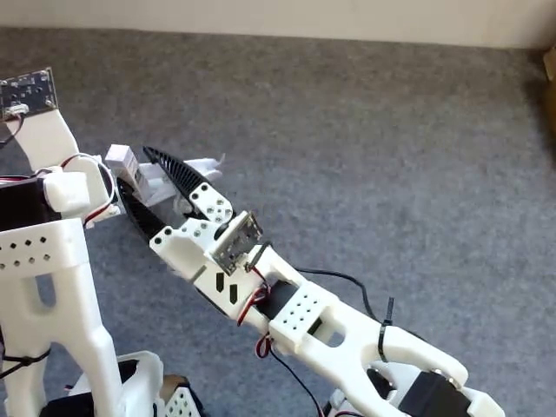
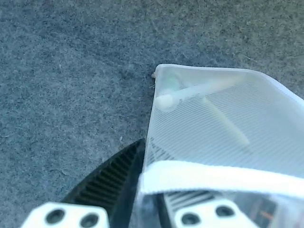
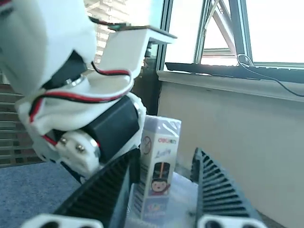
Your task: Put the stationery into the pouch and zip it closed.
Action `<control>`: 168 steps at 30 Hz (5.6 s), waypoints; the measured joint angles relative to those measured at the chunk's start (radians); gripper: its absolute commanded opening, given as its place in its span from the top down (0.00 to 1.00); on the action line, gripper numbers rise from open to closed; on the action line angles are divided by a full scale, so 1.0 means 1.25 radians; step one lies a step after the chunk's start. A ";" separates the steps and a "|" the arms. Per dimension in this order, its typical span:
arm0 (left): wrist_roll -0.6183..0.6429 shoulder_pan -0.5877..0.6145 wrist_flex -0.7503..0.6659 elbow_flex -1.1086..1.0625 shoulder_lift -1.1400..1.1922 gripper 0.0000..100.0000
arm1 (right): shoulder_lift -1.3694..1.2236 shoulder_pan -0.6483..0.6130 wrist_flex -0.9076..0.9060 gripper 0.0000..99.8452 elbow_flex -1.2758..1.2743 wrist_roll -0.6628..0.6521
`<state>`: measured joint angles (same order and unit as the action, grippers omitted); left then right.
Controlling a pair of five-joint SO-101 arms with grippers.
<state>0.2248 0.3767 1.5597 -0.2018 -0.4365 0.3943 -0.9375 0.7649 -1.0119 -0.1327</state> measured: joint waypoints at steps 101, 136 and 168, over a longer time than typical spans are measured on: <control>-0.001 0.002 -0.006 -0.015 0.000 0.99 | 0.282 -0.049 -0.610 0.99 0.007 0.000; -0.001 0.002 -0.011 -0.015 0.000 0.99 | 0.129 -0.041 -0.489 0.99 0.045 0.000; -0.056 0.006 -0.012 0.085 -0.054 0.99 | -0.027 0.032 -1.059 0.99 0.511 0.298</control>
<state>0.1542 0.3844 1.5443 -0.0959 -0.5040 0.3606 -0.8976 -0.5593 -0.3736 0.2401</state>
